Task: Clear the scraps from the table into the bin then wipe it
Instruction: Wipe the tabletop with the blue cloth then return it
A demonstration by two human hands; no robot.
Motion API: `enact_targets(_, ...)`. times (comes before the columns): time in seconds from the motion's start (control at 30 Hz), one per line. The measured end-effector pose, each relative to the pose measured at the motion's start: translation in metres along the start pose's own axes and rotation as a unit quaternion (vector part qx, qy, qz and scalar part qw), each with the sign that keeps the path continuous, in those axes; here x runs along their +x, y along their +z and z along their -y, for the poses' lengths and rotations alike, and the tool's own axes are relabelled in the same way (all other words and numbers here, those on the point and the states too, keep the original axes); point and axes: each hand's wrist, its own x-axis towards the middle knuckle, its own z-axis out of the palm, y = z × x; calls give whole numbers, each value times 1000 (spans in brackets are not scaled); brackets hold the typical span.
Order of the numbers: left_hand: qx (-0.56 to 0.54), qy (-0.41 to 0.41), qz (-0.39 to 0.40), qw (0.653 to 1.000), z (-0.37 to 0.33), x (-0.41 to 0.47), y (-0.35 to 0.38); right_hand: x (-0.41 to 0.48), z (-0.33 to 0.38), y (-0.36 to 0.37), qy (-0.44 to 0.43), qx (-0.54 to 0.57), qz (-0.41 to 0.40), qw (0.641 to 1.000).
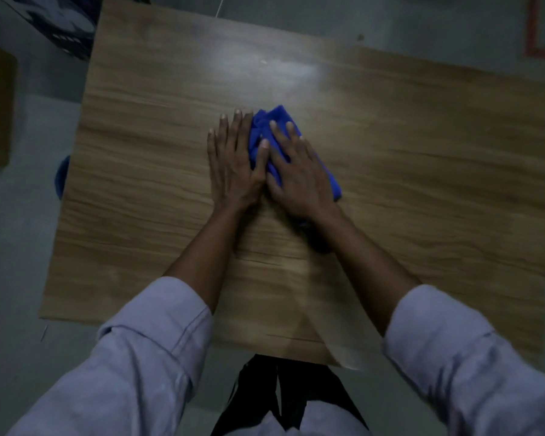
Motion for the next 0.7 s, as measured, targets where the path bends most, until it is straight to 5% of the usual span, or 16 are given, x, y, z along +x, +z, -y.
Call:
enact_targets(0.1,34,-2,1,999,-3,-1,-1,22,-57,-13,1,-3,-31,999)
enact_targets(0.27,82,1,17,996,-8,-1,1,65,-67,-25,274,29,-94,957)
enact_targets(0.33,81,-9,15,997,-7,-1,1,61,-25,-12,205,21,-61,977)
enact_targets(0.43,60,-23,4,998,-8,-1,0,54,-26,-10,-6,2,5,1000)
enact_targets(0.5,67,-10,11,998,-8,-1,-2,69,-68,-24,-25,-15,15,999)
enact_targets(0.63,69,-14,10,997,-11,-1,0,103,-114,-44,251,-5,-73,965)
enact_targets(0.7,74,-21,9,997,-11,1,2,115,-82,-34,297,-4,-100,950)
